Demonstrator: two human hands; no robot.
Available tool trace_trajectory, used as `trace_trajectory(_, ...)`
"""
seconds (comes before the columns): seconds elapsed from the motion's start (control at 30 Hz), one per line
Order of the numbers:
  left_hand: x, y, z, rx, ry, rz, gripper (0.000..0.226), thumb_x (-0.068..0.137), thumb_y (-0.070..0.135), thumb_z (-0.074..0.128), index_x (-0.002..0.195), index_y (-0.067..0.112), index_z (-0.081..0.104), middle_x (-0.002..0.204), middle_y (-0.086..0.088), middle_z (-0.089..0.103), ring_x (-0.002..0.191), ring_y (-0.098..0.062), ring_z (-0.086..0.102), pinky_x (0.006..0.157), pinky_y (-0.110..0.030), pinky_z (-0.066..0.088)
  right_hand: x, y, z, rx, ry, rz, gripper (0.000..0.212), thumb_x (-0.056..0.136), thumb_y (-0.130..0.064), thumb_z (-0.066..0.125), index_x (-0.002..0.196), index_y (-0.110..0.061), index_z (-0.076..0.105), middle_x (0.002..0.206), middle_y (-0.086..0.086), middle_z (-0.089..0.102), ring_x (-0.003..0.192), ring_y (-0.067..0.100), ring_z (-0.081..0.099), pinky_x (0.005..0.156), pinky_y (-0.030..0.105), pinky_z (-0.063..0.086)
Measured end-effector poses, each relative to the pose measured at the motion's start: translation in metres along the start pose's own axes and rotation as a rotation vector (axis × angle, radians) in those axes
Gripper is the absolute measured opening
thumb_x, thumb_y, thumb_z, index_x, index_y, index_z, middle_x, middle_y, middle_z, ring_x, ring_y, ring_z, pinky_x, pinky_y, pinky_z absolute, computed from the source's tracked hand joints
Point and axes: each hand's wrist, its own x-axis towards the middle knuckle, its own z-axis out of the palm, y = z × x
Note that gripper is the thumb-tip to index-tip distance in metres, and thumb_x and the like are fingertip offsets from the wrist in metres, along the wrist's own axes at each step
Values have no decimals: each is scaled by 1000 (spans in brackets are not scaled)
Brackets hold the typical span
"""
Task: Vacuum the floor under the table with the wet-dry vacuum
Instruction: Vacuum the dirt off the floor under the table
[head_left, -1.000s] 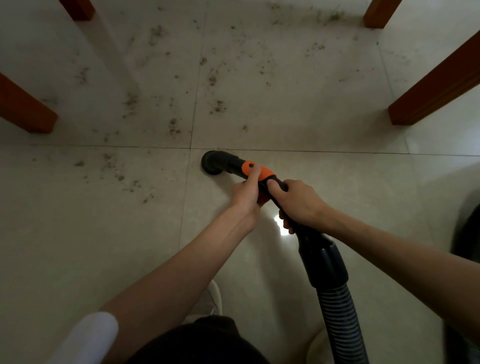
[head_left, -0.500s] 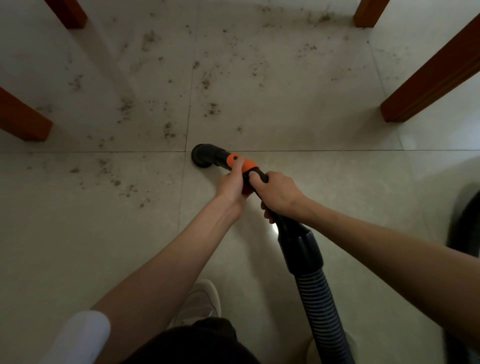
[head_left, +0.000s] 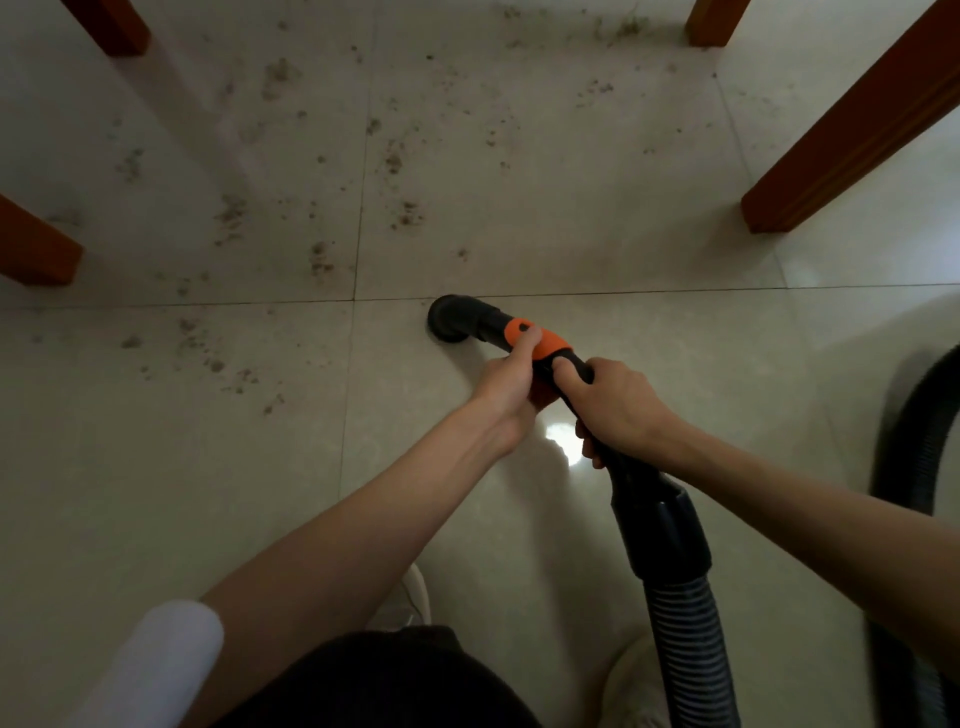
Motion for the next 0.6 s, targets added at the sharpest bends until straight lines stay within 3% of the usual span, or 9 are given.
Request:
trace_trajectory(0.13, 0, 10, 7, 2, -13, -20, 41, 95, 34, 51, 116, -1, 51, 105, -14, 62, 81, -17, 63, 56, -23, 52, 5, 0, 5, 46, 62, 18, 36, 96, -42, 39, 94, -7, 51, 73, 12, 61, 39, 16, 57, 39, 24, 47)
trace_trajectory(0.33, 1, 12, -11, -24, 44, 34, 28, 96, 32, 50, 88, 5, 54, 93, -12, 62, 81, -17, 62, 67, -24, 51, 8, -11, 16, 84, -25, 1, 35, 97, -41, 40, 95, -7, 50, 71, 11, 59, 41, 17, 56, 41, 25, 48)
trace_trajectory(0.6, 8, 28, -3, -8, 49, 22, 26, 95, 32, 52, 88, 6, 53, 91, -11, 61, 77, -17, 61, 57, -24, 49, 20, -21, 10, 99, -2, 12, 41, 97, -41, 40, 101, -2, 52, 74, 13, 59, 45, 19, 58, 40, 25, 48)
